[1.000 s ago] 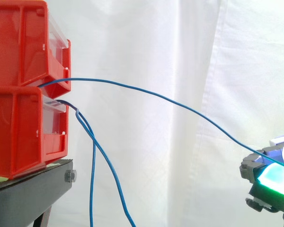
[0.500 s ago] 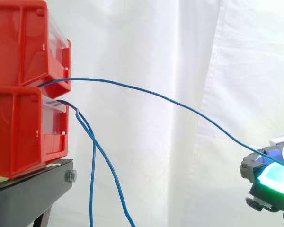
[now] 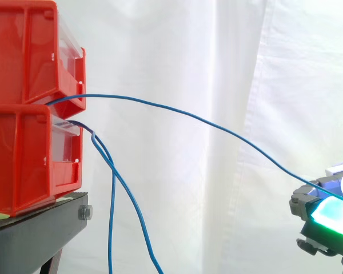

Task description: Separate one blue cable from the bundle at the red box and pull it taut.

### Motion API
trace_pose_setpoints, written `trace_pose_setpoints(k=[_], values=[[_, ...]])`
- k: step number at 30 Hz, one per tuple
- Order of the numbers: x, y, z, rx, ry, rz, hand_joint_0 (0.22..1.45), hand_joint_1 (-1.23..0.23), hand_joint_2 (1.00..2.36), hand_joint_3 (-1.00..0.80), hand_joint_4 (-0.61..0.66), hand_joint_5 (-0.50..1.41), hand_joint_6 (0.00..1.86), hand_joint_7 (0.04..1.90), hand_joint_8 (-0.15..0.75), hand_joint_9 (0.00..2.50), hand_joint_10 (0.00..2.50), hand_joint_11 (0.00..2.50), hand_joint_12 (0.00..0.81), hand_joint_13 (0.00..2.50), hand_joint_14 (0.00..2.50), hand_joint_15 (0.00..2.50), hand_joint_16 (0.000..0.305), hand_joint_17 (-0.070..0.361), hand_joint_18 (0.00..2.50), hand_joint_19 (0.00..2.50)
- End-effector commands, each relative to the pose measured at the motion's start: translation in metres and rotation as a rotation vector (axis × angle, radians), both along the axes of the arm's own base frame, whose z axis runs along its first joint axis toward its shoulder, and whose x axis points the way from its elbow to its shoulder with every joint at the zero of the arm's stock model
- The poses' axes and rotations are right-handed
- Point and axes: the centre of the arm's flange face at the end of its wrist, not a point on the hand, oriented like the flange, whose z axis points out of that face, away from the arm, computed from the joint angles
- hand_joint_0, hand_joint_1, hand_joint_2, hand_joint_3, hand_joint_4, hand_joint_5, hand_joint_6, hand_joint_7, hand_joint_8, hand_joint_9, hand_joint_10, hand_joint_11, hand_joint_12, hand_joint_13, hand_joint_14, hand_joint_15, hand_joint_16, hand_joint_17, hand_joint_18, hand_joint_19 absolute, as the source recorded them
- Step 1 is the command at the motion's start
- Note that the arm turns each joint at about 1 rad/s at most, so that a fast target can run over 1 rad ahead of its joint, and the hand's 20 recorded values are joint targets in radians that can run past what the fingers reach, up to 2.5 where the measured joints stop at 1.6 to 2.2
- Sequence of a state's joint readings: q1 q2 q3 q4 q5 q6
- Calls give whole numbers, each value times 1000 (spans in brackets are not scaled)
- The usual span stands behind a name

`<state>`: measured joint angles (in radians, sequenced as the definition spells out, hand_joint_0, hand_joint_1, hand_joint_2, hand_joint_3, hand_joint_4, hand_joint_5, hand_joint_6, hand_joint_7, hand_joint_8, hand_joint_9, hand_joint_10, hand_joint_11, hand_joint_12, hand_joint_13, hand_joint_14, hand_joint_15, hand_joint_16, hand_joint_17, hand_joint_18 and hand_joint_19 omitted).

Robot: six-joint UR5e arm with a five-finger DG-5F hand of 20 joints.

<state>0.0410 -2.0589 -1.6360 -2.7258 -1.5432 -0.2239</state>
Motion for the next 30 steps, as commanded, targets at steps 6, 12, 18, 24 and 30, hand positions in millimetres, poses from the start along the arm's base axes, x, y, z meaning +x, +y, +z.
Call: trace_pose_setpoints(k=[6,12,18,24,30], values=[[0,0,0,0,0,0,819,-792,1006,-419,-173,-195,960,1246,335,1104,19,1036,394,1035,24,702,50,112,907,887],[0,0,1,0,-1,0,818,-793,1005,-434,-200,-195,958,1234,335,1104,19,1033,393,1038,22,702,50,112,910,883],[0,-1,0,0,0,-1,816,-798,1005,-437,-213,-197,952,1256,330,1105,18,1026,389,1037,23,695,49,111,910,887],[0,0,1,0,-1,0,815,-801,1005,-441,-202,-198,952,1239,328,1108,18,1032,393,1042,23,699,49,111,914,885],[0,0,1,0,-1,0,815,-803,1004,-438,-195,-198,952,1241,334,1112,18,1022,392,1043,24,697,49,111,913,884]])
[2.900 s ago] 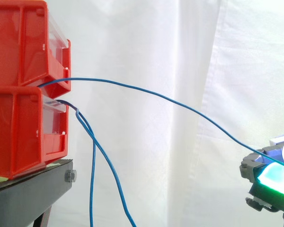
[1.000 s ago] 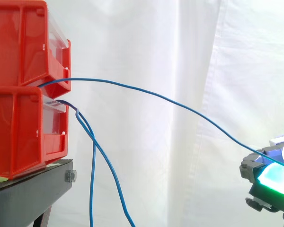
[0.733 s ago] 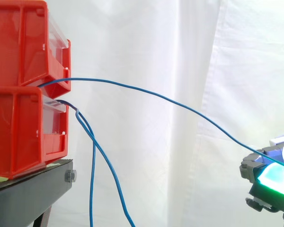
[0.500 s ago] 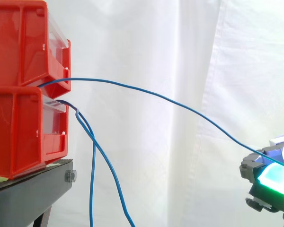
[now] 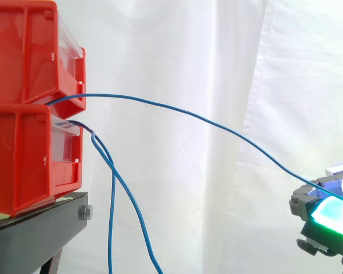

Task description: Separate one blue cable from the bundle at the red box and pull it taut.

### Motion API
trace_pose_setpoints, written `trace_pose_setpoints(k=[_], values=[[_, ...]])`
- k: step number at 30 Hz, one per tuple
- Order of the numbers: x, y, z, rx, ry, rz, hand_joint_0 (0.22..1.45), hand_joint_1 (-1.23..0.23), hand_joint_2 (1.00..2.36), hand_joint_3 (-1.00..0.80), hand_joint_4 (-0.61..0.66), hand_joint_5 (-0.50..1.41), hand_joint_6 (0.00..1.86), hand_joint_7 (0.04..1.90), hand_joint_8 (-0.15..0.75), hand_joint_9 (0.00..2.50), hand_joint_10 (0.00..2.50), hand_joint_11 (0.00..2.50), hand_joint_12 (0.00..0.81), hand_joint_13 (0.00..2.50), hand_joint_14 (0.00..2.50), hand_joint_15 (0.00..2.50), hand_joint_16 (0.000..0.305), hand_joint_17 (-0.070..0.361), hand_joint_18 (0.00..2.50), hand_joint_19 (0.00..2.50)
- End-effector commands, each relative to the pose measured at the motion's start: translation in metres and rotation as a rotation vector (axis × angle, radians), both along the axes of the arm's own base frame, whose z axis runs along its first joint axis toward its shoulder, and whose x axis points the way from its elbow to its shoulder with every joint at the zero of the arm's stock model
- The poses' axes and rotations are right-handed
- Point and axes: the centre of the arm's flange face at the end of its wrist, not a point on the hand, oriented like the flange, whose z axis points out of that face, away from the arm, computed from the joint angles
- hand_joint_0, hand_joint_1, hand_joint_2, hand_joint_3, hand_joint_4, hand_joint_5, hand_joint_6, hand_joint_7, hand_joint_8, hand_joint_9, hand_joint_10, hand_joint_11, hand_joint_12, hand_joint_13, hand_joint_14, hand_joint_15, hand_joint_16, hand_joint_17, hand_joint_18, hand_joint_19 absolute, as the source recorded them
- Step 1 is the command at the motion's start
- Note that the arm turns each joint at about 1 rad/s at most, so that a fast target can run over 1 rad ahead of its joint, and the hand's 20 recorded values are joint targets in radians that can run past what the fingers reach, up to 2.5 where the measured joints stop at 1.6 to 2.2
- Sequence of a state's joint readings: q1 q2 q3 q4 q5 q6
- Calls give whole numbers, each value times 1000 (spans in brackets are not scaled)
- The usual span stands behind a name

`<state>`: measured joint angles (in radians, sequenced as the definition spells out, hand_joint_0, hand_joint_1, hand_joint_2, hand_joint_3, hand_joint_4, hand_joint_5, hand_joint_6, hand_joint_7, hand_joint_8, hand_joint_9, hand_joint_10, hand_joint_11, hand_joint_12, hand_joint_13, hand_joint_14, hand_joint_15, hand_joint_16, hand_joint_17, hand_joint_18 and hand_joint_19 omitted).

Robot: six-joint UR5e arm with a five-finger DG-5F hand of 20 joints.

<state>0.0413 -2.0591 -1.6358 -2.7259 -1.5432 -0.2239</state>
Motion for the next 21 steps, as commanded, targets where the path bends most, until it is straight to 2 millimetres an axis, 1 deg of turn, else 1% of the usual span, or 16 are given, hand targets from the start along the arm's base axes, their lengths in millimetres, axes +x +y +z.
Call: trace_pose_setpoints(k=[1,21], values=[[0,0,1,0,-1,0,815,-803,1004,-439,-197,-198,952,1236,330,1116,18,1028,392,1043,24,698,50,112,912,884],[0,0,0,0,0,0,815,-811,1005,-437,-188,-196,948,1246,330,1114,19,1023,394,1042,24,694,50,111,913,874]])
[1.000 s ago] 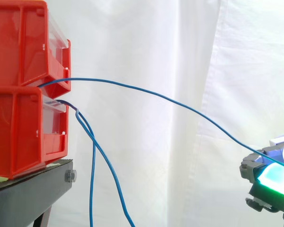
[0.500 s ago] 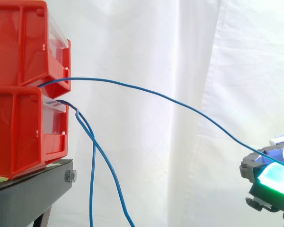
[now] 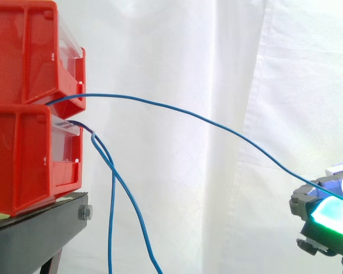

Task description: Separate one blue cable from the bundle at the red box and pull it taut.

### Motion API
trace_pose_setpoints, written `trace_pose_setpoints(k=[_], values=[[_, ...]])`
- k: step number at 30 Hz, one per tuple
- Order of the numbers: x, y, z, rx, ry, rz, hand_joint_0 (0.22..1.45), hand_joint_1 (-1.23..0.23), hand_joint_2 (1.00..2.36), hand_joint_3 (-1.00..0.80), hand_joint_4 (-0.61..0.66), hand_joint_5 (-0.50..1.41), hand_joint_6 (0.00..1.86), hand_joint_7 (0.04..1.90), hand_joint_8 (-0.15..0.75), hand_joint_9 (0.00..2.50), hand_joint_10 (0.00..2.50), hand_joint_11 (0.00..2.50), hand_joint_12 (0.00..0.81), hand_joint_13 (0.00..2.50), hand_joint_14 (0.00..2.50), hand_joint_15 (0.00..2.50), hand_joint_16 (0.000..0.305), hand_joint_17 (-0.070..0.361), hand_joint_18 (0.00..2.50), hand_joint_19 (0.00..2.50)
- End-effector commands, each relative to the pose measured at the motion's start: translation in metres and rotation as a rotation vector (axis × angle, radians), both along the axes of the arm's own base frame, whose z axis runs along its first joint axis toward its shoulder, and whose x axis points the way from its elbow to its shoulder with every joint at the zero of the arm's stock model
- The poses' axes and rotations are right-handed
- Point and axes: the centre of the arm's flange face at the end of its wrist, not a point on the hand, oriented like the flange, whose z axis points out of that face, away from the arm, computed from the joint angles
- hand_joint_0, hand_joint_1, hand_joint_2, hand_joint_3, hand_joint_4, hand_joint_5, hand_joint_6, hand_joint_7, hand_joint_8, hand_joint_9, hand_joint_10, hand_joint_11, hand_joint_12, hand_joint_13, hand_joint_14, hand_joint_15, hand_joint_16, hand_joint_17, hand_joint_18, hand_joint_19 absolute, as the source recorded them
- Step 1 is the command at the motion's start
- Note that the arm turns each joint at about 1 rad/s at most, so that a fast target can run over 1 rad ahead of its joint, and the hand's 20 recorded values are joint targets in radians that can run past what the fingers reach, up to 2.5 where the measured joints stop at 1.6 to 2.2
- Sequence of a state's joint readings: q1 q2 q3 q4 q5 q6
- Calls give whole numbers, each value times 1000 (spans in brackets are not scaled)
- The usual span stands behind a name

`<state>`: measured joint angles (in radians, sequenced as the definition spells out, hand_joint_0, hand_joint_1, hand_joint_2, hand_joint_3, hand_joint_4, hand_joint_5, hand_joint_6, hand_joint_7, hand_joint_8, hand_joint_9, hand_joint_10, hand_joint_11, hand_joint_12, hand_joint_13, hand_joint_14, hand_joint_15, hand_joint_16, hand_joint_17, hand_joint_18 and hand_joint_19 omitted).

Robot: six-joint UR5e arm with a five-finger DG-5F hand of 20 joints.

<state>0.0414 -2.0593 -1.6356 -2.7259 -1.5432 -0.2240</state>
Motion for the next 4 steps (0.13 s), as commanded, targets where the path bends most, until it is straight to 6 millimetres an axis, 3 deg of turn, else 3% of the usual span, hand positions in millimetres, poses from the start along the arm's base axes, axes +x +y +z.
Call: trace_pose_setpoints(k=[1,4], values=[[0,0,0,0,0,0,814,-811,1005,-435,-190,-196,949,1243,331,1116,18,1024,394,1042,23,693,49,111,912,883],[0,0,1,0,-1,0,816,-811,1005,-438,-190,-196,947,1257,332,1116,18,1023,394,1041,22,696,49,111,911,885]])
